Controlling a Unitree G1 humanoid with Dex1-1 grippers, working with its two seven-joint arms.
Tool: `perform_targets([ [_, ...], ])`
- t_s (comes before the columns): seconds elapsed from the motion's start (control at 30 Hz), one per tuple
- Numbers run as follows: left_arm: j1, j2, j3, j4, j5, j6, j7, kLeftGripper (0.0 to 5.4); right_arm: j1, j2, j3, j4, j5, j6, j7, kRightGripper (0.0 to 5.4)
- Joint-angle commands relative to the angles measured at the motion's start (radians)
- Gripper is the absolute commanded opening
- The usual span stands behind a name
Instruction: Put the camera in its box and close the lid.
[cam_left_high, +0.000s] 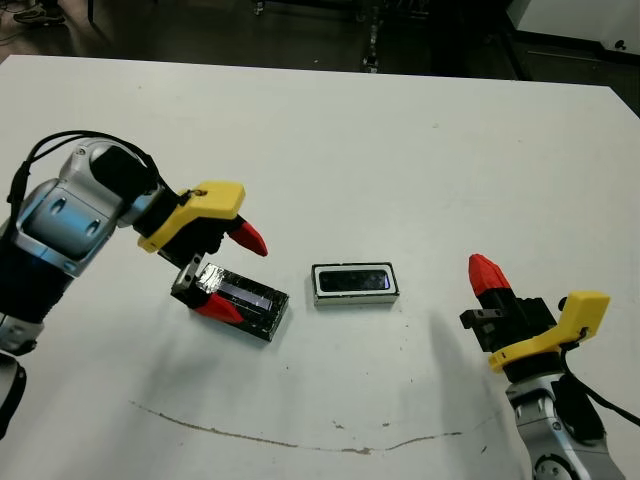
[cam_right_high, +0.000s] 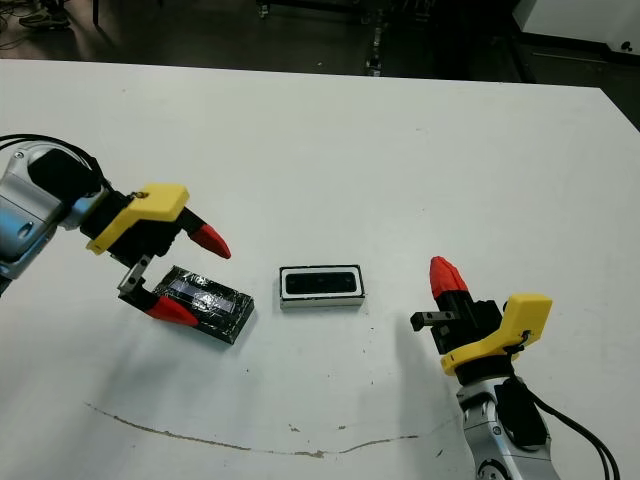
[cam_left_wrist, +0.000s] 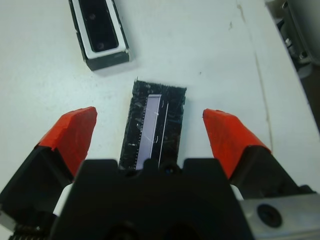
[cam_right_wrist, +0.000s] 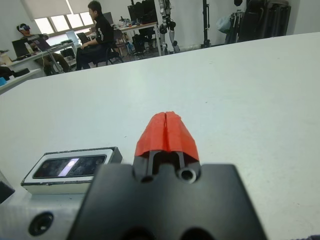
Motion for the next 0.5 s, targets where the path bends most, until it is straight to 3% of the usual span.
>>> perform_targets([
  [0.03,0.025,-0.001,0.004,-0.034,0.017,-0.017,0.011,5.4,0.011,-0.016,-0.003,0.002,-0.004,0.011,-0.004,0.01],
  [0.5,0.048,-0.016,-0.003,-0.054,0.046,-0.028,0.026,5.4,0.012,-0.02,-0.002,0.006,0.005,0.012,0.01,0.01],
])
